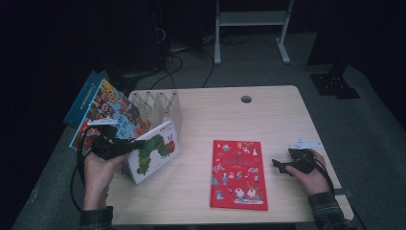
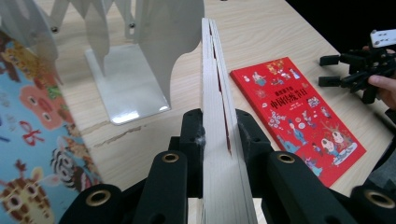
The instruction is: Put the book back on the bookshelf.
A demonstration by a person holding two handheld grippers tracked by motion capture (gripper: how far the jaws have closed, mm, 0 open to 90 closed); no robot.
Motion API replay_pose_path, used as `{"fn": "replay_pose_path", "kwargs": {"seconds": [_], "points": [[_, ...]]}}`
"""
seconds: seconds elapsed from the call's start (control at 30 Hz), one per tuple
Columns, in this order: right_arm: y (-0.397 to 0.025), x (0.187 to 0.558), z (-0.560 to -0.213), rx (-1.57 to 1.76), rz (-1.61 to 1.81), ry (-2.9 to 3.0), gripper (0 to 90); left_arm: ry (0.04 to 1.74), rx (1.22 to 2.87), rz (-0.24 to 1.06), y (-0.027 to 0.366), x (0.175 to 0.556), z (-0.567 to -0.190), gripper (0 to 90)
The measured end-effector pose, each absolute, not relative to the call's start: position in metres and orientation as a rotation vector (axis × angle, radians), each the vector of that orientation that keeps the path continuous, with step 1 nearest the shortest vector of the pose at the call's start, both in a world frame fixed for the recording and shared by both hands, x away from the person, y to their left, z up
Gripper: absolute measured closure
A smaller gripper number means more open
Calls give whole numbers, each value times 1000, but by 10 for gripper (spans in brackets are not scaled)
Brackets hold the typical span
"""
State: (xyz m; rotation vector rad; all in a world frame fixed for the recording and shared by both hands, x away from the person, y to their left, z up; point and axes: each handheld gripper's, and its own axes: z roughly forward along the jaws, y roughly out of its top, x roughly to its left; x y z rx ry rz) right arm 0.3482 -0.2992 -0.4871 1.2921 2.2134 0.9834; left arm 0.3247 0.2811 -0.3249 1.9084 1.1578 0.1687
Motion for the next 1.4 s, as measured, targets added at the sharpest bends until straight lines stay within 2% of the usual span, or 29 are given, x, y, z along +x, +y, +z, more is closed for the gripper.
{"fn": "replay_pose_path", "kwargs": {"seconds": [0.87,1.4], "points": [[-300,349,-487,1299,982,2209,136,1201,1890,312,269,357,-341,756],[-300,350,-487,1302,981,2208,135,1203,1831,332,264,381,-352,757]]}}
